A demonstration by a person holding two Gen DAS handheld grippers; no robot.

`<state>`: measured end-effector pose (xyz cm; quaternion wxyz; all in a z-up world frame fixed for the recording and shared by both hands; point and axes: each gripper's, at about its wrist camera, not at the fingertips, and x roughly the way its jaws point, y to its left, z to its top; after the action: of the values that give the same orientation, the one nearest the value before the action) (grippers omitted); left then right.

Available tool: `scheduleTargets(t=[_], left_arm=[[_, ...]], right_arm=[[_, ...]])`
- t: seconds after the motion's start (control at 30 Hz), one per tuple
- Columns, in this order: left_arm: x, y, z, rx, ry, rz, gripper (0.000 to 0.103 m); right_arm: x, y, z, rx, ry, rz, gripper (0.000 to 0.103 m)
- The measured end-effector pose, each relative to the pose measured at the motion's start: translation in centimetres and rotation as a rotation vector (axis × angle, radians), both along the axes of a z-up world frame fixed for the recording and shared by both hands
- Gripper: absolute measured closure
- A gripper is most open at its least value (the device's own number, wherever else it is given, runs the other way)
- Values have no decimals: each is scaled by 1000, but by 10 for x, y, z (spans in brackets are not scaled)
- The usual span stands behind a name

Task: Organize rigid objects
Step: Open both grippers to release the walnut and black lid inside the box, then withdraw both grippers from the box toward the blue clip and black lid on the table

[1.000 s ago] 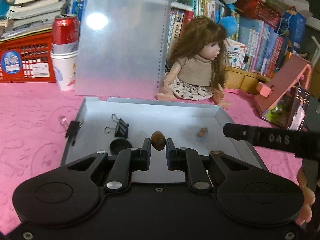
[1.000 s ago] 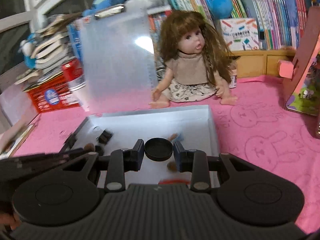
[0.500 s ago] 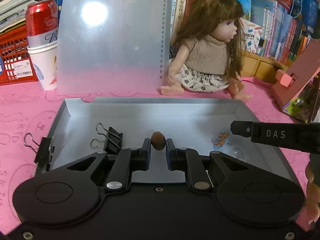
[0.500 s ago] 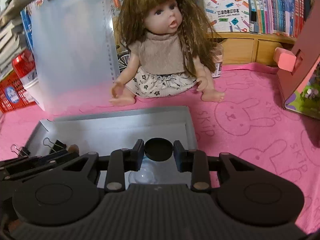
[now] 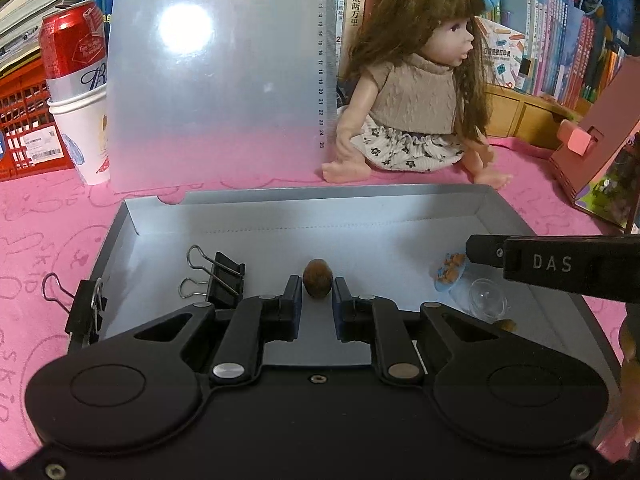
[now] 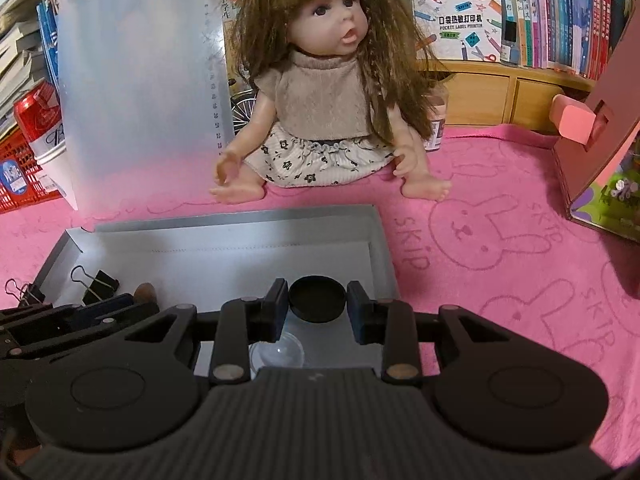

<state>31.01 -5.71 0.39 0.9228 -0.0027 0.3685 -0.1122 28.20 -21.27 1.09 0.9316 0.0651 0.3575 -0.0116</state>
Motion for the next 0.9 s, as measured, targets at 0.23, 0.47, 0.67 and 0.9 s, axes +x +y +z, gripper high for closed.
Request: scheduleTargets(t=[0.23,0.47,0.67,0.9], left_arm=[[-7,-1,5,21,-13,-5,69],[-22,1,17,30,-50,-15,62],[-39,2,26,44,-85,-26,58],[-62,7,35,39,-114,-43,53]], right_arm=[[-7,-2,3,19,-17,0,48],[-19,-3,11,25,-40,11,46],[-32,0,19,8,-63,26,41],[-49,-2,26,14,-89,36,31]])
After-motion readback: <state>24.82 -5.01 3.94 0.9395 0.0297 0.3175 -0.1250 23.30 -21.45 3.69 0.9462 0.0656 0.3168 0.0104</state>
